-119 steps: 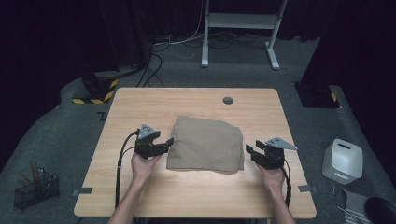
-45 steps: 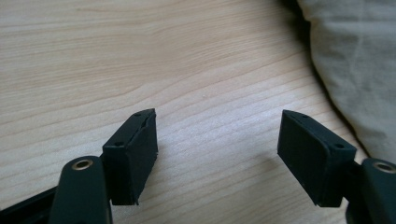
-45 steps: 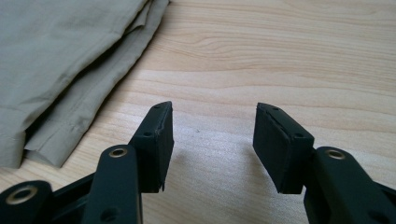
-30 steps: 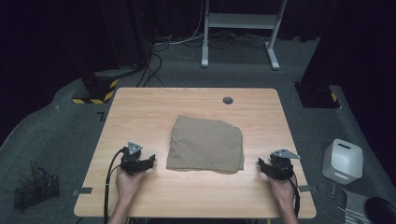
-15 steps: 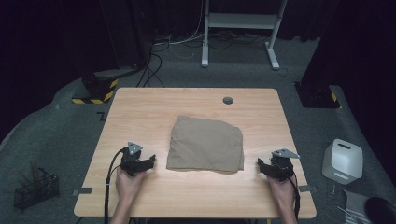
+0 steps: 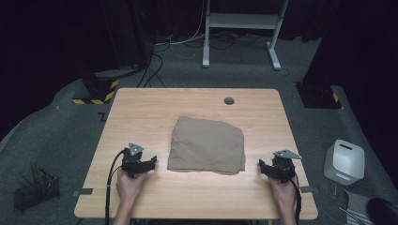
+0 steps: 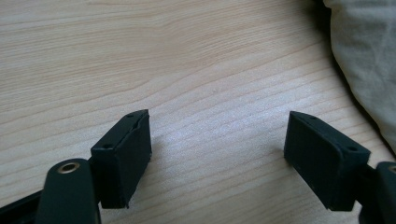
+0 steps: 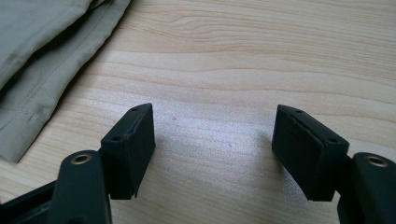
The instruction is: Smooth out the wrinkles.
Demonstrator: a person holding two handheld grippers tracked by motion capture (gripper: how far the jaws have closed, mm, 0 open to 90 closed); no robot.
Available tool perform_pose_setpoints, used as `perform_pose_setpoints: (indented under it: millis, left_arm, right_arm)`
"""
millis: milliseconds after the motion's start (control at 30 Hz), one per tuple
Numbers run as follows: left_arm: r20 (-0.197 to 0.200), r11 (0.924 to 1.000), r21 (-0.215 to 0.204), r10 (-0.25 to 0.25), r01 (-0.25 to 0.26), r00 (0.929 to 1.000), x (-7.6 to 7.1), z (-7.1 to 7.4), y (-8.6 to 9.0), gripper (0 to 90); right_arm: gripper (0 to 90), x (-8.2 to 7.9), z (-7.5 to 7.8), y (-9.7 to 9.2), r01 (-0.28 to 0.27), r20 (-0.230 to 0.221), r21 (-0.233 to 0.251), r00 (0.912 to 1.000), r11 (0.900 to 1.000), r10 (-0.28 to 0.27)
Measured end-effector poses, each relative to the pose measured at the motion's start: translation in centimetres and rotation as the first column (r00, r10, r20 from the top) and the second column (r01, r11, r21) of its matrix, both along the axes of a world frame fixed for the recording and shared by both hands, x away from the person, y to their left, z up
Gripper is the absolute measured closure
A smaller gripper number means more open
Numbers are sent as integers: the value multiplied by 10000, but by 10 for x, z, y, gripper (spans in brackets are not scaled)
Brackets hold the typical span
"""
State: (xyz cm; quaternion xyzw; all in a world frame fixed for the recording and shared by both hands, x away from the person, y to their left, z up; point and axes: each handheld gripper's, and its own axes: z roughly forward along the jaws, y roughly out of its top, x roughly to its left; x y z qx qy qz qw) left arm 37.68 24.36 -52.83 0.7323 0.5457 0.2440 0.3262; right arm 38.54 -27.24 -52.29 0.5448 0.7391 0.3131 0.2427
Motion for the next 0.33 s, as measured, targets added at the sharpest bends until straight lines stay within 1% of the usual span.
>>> perform_pose_setpoints:
  millis: [333]
  left_arm:
    - [-12, 10000, 15, -16, 16, 10000, 0, 0, 0, 227]
  right_arm:
    - [291, 0, 0, 0, -14, -11, 3, 10000, 10000, 14]
